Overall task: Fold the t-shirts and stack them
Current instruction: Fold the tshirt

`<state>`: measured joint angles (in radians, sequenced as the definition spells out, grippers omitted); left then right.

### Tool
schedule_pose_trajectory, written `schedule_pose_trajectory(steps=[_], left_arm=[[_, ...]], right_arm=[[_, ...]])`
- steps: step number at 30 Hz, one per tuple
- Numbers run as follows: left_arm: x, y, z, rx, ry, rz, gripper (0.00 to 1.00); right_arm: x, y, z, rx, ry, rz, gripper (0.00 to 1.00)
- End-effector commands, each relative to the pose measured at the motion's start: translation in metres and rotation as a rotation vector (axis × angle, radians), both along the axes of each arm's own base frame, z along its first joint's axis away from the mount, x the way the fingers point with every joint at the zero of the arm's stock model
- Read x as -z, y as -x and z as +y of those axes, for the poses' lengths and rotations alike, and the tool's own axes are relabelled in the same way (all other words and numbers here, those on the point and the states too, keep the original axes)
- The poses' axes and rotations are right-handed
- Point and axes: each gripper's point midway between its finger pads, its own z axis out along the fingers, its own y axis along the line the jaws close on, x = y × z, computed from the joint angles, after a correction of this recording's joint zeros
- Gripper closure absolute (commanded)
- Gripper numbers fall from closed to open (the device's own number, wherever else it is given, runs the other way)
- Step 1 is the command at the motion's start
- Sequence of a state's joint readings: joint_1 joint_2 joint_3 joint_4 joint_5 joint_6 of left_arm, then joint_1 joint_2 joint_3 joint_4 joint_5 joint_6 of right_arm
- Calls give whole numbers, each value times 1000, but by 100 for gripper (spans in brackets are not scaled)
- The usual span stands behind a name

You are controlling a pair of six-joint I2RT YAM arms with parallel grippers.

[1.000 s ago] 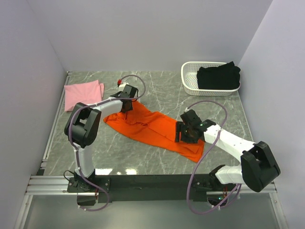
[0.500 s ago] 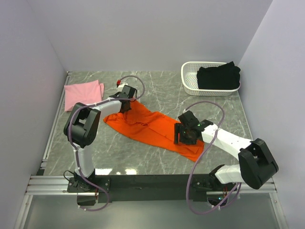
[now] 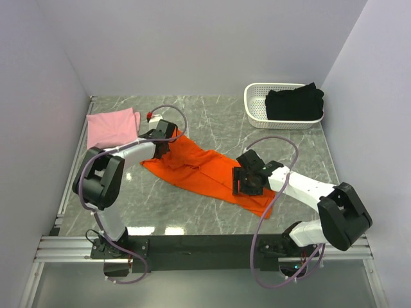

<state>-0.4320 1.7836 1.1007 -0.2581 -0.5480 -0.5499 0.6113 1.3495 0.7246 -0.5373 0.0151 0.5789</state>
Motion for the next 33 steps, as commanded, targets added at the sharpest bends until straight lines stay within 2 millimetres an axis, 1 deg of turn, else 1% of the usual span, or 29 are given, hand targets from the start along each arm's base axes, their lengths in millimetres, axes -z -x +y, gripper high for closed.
schedule_pose_trajectory(steps=[1, 4, 5, 6, 8, 9, 11, 12, 15, 16, 18, 19, 20, 23, 24, 26, 27, 29, 30, 31, 32, 33], left_arm=[[-15, -1, 7, -61, 25, -62, 99], [-14, 4, 11, -77, 19, -56, 97], [-11, 9, 14, -83, 10, -43, 96], [-16, 11, 17, -95, 11, -55, 95], [-15, 19, 21, -105, 7, -47, 93], [-23, 21, 22, -109, 18, -68, 90], [-28, 25, 23, -110, 26, -77, 86], [-35, 27, 24, -110, 37, -87, 83], [-33, 37, 21, -88, 63, -66, 81], [-27, 43, 20, -77, 70, -45, 82], [-14, 48, 12, -43, 104, -4, 83], [-9, 47, 8, -29, 117, 1, 83], [5, 51, 3, -8, 132, 44, 84], [18, 49, -9, 27, 163, 82, 89], [28, 50, -13, 45, 171, 115, 91], [33, 45, -19, 61, 183, 123, 92], [40, 45, -21, 70, 177, 146, 93], [38, 34, -26, 85, 177, 138, 94], [47, 33, -26, 93, 160, 164, 95], [40, 20, -32, 101, 162, 148, 95], [41, 17, -33, 107, 159, 154, 96], [48, 14, -34, 113, 144, 172, 96]], right_arm=[[-13, -15, 11, -5, -19, -54, 27], [-12, -14, 13, -10, -17, -53, 27], [-12, -14, 13, -10, -16, -52, 27], [-12, -14, 13, -11, -15, -53, 27], [-14, -16, 10, -3, -3, -67, 28], [-17, -17, 10, -2, -5, -75, 28], [-24, -20, 11, -2, -13, -96, 28], [-29, -24, 13, -3, -16, -106, 27], [-37, -34, 15, -5, -5, -132, 27], [-37, -36, 15, -7, 0, -133, 27], [-40, -44, 17, -8, 2, -150, 27], [-37, -46, 18, -11, 13, -144, 27], [-38, -52, 18, -9, 17, -155, 27], [-27, -58, 15, 0, 45, -137, 27], [-24, -61, 13, 12, 51, -141, 27], [-12, -62, 8, 23, 79, -122, 27], [-9, -63, 6, 32, 85, -120, 27], [3, -59, 1, 38, 111, -97, 27], [6, -58, 0, 42, 114, -91, 27], [11, -56, 0, 43, 119, -78, 27], [16, -52, -3, 45, 126, -61, 27], [18, -49, -3, 50, 123, -53, 27]])
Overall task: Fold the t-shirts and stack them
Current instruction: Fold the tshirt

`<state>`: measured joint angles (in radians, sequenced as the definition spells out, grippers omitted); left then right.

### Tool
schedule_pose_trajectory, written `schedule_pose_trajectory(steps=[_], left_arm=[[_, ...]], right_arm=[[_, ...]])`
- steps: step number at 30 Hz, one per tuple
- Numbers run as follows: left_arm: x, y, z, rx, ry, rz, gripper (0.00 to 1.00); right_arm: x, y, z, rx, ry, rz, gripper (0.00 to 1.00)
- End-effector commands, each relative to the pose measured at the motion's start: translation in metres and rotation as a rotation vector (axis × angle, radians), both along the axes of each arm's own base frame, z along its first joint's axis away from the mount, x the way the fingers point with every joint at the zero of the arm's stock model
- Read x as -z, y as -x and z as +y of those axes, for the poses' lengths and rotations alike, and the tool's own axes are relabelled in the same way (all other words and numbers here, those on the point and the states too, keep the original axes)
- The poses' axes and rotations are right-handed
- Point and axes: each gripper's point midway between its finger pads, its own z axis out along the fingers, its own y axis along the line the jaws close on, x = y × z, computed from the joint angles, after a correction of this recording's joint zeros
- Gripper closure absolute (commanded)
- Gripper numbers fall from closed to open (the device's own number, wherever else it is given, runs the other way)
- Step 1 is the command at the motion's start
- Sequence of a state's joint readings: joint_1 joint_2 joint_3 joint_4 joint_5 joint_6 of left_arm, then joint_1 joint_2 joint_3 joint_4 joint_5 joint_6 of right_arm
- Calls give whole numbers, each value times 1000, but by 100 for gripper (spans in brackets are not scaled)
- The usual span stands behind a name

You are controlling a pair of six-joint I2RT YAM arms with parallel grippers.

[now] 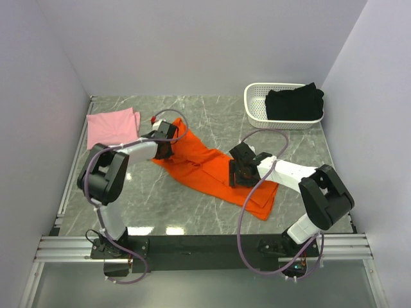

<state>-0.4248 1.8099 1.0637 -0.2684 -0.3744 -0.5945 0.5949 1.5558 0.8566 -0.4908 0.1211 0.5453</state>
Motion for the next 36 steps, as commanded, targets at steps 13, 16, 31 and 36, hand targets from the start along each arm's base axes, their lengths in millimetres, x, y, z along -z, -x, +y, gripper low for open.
schedule_pose_trajectory(steps=[13, 16, 31, 36], left_arm=[[10, -111, -58, 128, 28, 27, 98], [10, -129, -64, 140, 37, 27, 98], [-3, -208, -96, 255, 167, -83, 99], [-12, -221, -110, 312, 227, -136, 98]], right_arm=[[7, 34, 29, -27, -113, 72, 27], [5, 35, 46, -57, -121, 83, 27], [-14, 24, 127, -186, -246, 109, 27], [-17, 26, 145, -229, -294, 128, 28]])
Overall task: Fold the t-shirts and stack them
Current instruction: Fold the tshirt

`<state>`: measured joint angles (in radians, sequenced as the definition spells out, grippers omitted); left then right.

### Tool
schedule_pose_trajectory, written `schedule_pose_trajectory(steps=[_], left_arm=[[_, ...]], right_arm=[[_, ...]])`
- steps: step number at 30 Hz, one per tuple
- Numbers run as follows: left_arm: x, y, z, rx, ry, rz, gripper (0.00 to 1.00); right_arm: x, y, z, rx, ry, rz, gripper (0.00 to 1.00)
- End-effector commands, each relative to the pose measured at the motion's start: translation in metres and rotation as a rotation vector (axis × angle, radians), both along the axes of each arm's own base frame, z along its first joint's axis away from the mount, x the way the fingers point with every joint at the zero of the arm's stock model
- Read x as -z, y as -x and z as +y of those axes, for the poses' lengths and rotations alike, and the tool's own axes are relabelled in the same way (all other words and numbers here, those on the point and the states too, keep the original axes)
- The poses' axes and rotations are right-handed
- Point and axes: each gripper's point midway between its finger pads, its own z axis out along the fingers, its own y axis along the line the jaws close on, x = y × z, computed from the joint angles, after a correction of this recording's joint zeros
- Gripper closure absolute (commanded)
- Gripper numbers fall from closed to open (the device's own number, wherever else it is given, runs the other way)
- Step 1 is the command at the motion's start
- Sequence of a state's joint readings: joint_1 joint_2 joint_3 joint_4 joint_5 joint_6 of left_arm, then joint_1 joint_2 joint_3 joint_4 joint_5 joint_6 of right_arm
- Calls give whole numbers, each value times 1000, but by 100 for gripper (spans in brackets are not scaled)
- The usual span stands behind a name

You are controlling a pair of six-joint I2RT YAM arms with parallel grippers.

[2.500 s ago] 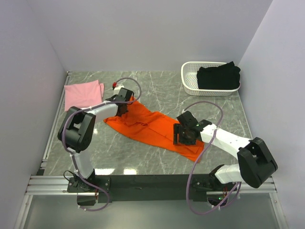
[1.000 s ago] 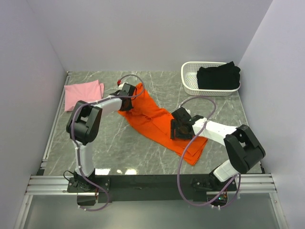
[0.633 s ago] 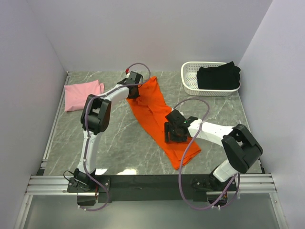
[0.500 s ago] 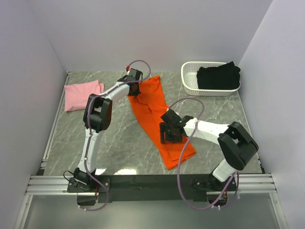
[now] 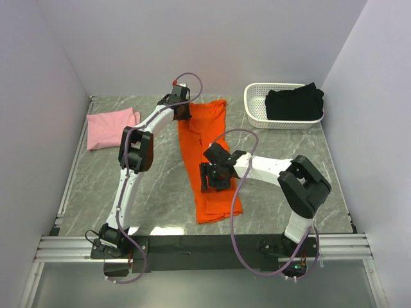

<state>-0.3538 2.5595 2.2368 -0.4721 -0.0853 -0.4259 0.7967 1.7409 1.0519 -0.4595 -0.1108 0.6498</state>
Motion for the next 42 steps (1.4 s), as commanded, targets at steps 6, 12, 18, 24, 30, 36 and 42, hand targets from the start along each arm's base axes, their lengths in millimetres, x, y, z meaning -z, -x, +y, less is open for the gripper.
schedule_pose_trajectory(steps=[6, 12, 18, 24, 30, 36, 42], left_arm=[[-13, -20, -24, 116, 107, -83, 97], [-50, -30, -32, 151, 146, -176, 96], [-173, -27, -18, 109, 155, -409, 63], [-259, 34, -2, 84, 223, -520, 28], [-188, 142, 14, -4, 197, -338, 27], [-103, 279, -8, 77, 189, -130, 28], [-66, 382, -17, 127, 273, 5, 28]], right_arm=[[-20, 1, 45, -83, -147, 2, 27], [-38, -11, 41, -69, -138, -88, 27], [-108, -33, 16, -16, -151, -342, 24], [-139, -25, -22, 47, -129, -452, 22], [-114, -1, -60, 123, -84, -429, 21], [-82, 27, -83, 167, -100, -379, 22], [-56, 49, -89, 177, -139, -317, 23]])
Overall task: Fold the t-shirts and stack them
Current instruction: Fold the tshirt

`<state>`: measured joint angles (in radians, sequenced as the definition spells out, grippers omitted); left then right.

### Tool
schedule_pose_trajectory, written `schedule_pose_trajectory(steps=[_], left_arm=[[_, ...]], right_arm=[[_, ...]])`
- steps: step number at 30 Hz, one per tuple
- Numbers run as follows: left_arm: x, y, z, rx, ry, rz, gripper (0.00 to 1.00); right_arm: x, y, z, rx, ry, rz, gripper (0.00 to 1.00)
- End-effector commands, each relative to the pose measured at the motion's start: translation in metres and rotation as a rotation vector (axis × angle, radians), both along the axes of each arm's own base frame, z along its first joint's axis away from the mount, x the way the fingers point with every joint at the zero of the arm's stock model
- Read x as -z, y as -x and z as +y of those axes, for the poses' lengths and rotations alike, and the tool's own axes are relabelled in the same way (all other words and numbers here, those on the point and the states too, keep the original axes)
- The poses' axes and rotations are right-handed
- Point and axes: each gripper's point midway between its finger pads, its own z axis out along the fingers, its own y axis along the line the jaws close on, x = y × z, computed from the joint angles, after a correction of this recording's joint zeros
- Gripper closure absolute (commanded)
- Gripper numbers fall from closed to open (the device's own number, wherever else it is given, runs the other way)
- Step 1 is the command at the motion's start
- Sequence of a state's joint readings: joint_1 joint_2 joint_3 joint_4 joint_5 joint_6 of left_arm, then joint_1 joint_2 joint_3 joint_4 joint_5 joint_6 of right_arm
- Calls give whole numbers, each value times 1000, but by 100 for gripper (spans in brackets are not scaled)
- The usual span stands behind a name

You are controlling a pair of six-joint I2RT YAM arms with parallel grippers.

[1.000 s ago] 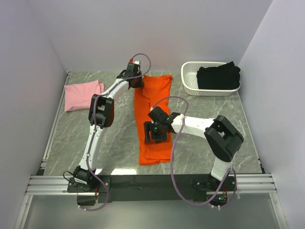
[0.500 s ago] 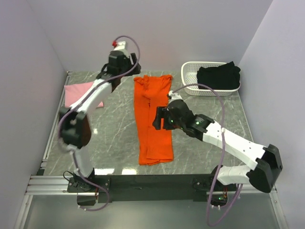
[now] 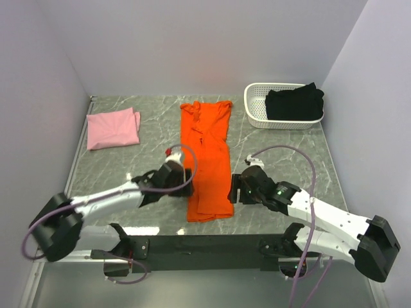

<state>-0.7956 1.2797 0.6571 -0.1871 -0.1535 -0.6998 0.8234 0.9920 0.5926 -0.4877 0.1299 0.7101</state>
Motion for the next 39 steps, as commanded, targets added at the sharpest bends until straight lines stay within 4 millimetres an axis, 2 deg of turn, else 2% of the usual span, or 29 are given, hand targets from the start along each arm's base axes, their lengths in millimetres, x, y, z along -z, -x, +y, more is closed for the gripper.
schedule_pose_trajectory(steps=[1, 2, 5, 6, 10, 14, 20, 33, 39], left_arm=[[-28, 23, -5, -74, 161, -21, 29], [-27, 36, -4, -81, 196, -4, 29], [-24, 55, 0, -96, 237, 32, 29], [-16, 64, 2, -86, 229, 51, 29], [-2, 84, 2, -81, 241, 100, 31], [19, 101, 6, -95, 167, 149, 33], [28, 109, -1, -76, 168, 165, 39], [38, 116, -11, -37, 165, 184, 48], [40, 116, -12, -38, 166, 183, 63]], right_arm=[[3, 4, 7, 20, -70, 2, 23], [6, 5, 9, 21, -76, 10, 23], [15, 10, 14, 16, -82, 35, 23], [17, 11, 15, 10, -80, 40, 24], [22, 15, 22, 4, -71, 61, 24], [28, 18, 29, 4, -59, 77, 24], [37, 22, 34, -1, -12, 101, 25], [40, 24, 42, -12, 10, 110, 32], [42, 27, 41, -13, 20, 119, 41]])
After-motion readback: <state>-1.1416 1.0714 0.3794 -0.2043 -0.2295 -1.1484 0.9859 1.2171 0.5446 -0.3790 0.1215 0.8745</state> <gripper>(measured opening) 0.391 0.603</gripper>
